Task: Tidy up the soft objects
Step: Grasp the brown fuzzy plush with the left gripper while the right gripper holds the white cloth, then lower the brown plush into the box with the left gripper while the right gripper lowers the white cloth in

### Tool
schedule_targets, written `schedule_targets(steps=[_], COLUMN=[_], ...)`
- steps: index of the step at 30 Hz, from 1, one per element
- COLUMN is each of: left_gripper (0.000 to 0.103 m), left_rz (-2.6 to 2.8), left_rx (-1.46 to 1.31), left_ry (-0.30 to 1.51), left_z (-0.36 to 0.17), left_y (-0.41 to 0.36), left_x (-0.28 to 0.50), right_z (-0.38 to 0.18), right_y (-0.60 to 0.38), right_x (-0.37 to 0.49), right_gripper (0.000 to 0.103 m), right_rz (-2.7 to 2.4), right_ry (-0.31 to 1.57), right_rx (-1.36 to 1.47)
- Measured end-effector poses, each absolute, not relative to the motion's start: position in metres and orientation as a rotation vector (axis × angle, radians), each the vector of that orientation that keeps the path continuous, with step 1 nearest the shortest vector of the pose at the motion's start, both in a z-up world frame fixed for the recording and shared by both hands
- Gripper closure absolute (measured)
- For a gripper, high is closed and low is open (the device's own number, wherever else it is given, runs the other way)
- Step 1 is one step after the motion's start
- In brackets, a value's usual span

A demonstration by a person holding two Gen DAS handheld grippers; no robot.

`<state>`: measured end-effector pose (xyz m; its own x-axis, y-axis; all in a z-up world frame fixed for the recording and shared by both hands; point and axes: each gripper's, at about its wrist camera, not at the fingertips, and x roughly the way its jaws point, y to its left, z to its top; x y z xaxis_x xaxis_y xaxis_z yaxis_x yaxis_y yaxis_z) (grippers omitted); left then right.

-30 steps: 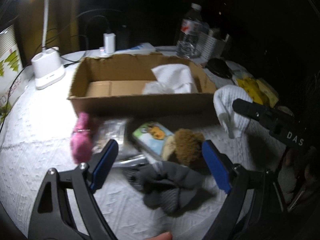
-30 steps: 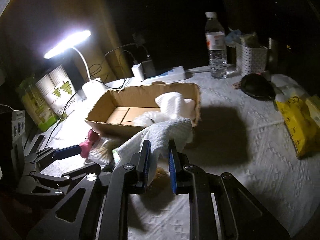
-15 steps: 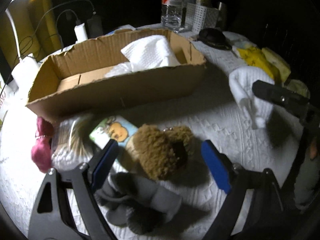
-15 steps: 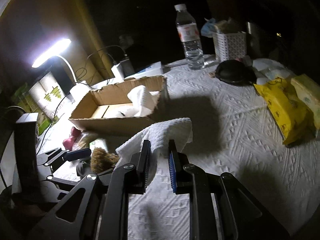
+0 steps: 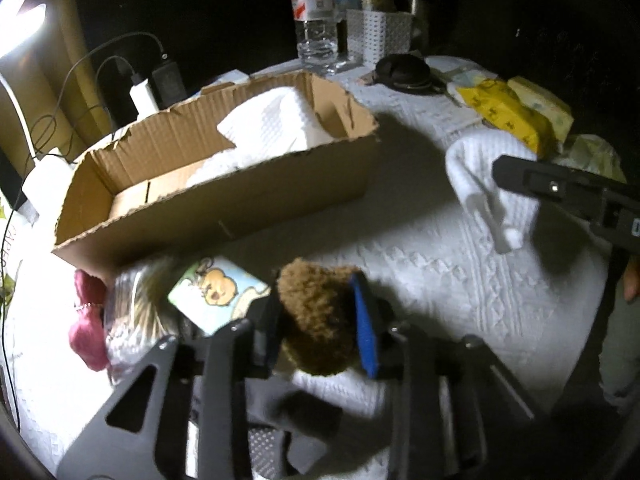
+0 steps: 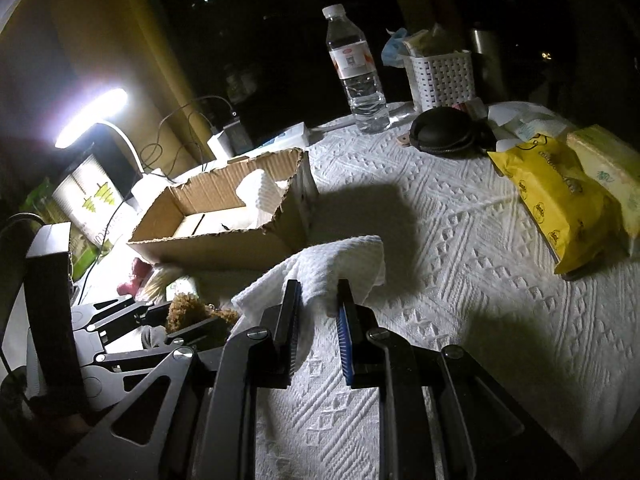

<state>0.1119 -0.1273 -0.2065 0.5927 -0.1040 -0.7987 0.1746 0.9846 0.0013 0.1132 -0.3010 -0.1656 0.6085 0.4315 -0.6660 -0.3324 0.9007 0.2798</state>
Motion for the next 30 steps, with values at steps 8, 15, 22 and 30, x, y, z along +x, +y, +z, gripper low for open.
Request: schedule_targets(steps=[8, 15, 22, 30], left_gripper=[0.082, 0.082, 0.082, 0.082], left_rz=[-0.201, -0.209, -0.198, -0.167], left_rx=[0.041, -0.001, -0.041, -0.069], left_ry=[0.876, 0.812, 0.764, 0.709], left_z=[-0.188, -0.162, -0.142, -0.121], left_y=[-0.118, -0.099, -0.073, -0.041], left_x=[0.096, 0.083, 0.078, 0.08], right_z=[-0.154, -0.141, -0.131, -0.121], right_y=[-0.291, -0.277, -0.255, -0.231], right_x=[0.108, 0.103, 0.103, 0.112], right_gripper=[0.085, 0.085, 0.085, 0.085], right_rz=[0.445, 0.454, 0.471, 0.49], right_ry=[0.783, 0.763, 0.751, 0.739], right_rx=[0.111, 0.084, 0.054, 0.027])
